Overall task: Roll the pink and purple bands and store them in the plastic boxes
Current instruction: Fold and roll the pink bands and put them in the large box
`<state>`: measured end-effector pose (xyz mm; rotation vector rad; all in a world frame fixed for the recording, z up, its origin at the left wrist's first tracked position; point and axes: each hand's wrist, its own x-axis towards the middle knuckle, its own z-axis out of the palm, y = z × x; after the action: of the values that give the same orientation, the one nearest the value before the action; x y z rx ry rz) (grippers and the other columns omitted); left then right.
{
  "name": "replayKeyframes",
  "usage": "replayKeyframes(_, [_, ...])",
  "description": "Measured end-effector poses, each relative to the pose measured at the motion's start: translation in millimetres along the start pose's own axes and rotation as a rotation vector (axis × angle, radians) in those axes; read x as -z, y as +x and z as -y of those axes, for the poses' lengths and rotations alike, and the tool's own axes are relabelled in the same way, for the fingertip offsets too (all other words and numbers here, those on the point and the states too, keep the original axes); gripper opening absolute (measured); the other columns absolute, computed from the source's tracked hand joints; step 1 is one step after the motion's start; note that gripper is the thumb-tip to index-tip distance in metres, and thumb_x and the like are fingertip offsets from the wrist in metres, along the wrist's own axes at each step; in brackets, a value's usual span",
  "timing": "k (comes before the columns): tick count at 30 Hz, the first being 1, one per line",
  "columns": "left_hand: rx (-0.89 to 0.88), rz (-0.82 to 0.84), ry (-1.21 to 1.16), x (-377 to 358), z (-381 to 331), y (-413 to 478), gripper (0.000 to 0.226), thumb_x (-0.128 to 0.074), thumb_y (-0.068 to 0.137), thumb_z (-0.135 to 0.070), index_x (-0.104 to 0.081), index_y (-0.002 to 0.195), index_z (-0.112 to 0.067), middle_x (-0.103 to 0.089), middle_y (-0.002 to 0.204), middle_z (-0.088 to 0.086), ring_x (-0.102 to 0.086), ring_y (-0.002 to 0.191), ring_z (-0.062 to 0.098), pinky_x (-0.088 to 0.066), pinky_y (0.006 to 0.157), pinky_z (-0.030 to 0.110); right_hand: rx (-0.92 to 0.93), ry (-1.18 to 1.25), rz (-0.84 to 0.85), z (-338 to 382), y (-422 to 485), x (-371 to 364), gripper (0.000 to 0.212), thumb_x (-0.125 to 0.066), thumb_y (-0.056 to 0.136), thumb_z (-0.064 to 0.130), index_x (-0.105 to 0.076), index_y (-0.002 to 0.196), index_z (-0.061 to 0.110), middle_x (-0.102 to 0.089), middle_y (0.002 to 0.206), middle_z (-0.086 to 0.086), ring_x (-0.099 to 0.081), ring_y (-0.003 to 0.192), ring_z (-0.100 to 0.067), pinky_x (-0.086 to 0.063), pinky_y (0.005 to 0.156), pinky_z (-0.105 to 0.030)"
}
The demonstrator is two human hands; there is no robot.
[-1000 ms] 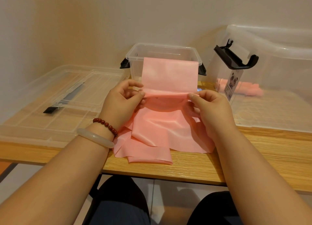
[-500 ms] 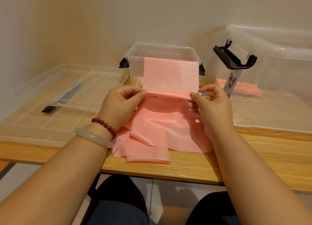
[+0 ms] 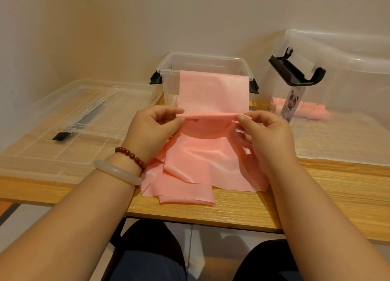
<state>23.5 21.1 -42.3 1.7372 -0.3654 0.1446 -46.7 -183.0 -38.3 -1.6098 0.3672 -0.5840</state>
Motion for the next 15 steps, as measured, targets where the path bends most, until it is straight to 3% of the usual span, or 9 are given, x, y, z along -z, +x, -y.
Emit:
replayKeyframes(2, [-0.002,0.004,-0.016,-0.3,0.5,0.1,0.014,-0.07,0.086,-0.012,-0.073,0.089,-0.026,-0.074,0.082,0.002,-0.07,0.079,0.015,-0.056,0.071,0.024,-0.03,0.037,0.006,0.9,-1.0,-0.9,0.011,-0.067,0.092,0.015,-0.071,0.086,0.006,-0.073,0.083,-0.014,-0.073,0.073,-0.026,-0.062,0.066,-0.042])
replayKeyframes(4, [0.003,0.004,-0.027,-1.0,0.6,0.1,0.011,-0.068,0.088,-0.014,-0.072,0.086,-0.024,-0.074,0.079,0.001,-0.068,0.075,0.014,-0.055,0.067,0.021,-0.026,0.047,0.01,2.3,-1.9,-2.0,0.013,-0.064,0.094,0.013,-0.069,0.089,0.002,-0.071,0.073,-0.009,-0.068,0.062,-0.021,-0.059,0.054,-0.033])
replayKeyframes(6, [0.009,-0.005,-0.008,-1.0,1.1,0.7,0.011,-0.067,0.089,-0.017,-0.072,0.085,-0.025,-0.074,0.079,-0.001,-0.068,0.076,0.015,-0.055,0.068,0.023,-0.005,0.028,-0.001,3.0,-1.7,-2.0,0.007,-0.062,0.094,0.011,-0.067,0.091,0.007,-0.067,0.066,-0.004,-0.064,0.056,-0.014,-0.052,0.046,-0.023])
replayKeyframes(8, [0.019,-0.008,-0.008,-0.8,1.0,1.0,0.01,-0.067,0.089,-0.017,-0.072,0.085,-0.024,-0.074,0.078,-0.001,-0.069,0.077,0.016,-0.056,0.07,0.025,0.007,0.012,-0.004,3.4,-1.5,-2.1,0.007,-0.061,0.095,0.008,-0.063,0.092,0.015,-0.064,0.065,-0.004,-0.063,0.054,-0.012,-0.053,0.044,-0.026])
replayKeyframes(11, [0.043,0.005,-0.083,-2.2,-1.3,0.3,0.012,-0.066,0.089,-0.008,-0.068,0.089,-0.02,-0.071,0.074,0.001,-0.068,0.071,0.016,-0.057,0.069,0.03,0.026,0.005,0.02,2.8,-1.6,-2.3,0.008,-0.063,0.094,0.009,-0.068,0.091,0.015,-0.065,0.069,-0.006,-0.063,0.059,-0.015,-0.055,0.048,-0.028])
replayKeyframes(13, [0.041,0.001,-0.117,-2.0,-1.6,0.7,0.017,-0.064,0.089,-0.004,-0.065,0.087,-0.02,-0.07,0.071,0.002,-0.065,0.068,0.018,-0.057,0.07,0.035,0.046,-0.027,0.027,1.2,-1.7,-0.9,0.004,-0.07,0.09,0.015,-0.072,0.093,0.016,-0.07,0.079,-0.002,-0.068,0.068,-0.014,-0.056,0.058,-0.023])
replayKeyframes(15, [0.033,-0.003,-0.12,-1.0,-1.3,1.1,0.015,-0.064,0.089,-0.003,-0.067,0.087,-0.018,-0.069,0.07,0.002,-0.064,0.067,0.017,-0.056,0.069,0.034,0.044,-0.056,0.027,-0.9,-1.0,0.6,0.01,-0.074,0.086,0.018,-0.074,0.096,0.018,-0.072,0.088,0.0,-0.071,0.079,-0.013,-0.06,0.069,-0.028])
